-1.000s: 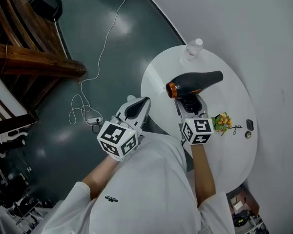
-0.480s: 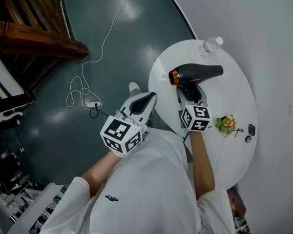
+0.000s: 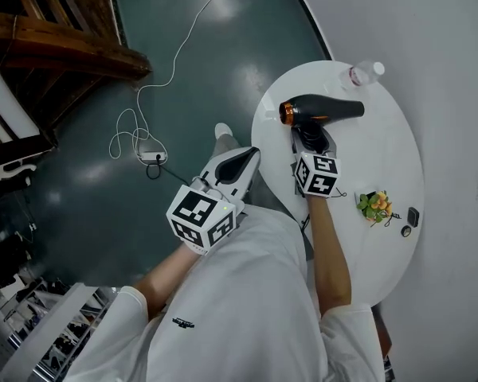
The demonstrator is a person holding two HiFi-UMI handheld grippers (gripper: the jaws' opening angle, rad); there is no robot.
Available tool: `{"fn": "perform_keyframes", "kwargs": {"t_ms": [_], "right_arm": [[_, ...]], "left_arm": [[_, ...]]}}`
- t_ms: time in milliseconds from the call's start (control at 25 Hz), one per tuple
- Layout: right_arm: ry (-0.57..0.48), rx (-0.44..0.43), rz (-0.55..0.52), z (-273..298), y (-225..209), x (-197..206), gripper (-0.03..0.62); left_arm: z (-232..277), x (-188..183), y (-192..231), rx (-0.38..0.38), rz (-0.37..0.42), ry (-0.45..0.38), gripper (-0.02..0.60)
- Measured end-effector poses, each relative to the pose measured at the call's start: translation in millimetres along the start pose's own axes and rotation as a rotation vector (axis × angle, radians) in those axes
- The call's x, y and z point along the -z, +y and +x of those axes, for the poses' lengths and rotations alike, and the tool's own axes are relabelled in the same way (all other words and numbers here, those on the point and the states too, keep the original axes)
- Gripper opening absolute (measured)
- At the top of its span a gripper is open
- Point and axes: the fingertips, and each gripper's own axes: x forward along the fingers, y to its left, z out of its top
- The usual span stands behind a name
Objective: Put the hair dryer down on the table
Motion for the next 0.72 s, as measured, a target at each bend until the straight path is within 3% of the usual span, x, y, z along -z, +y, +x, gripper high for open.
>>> {"fn": "perform_keyframes", "kwargs": {"t_ms": [720], "right_arm": [[0.166, 0.064, -0.024, 62.2, -14.1, 51.0, 0.279]], "left_arm": [[-18.6, 5.7, 17.8, -0.056, -0.023, 0.005, 0.008]]}}
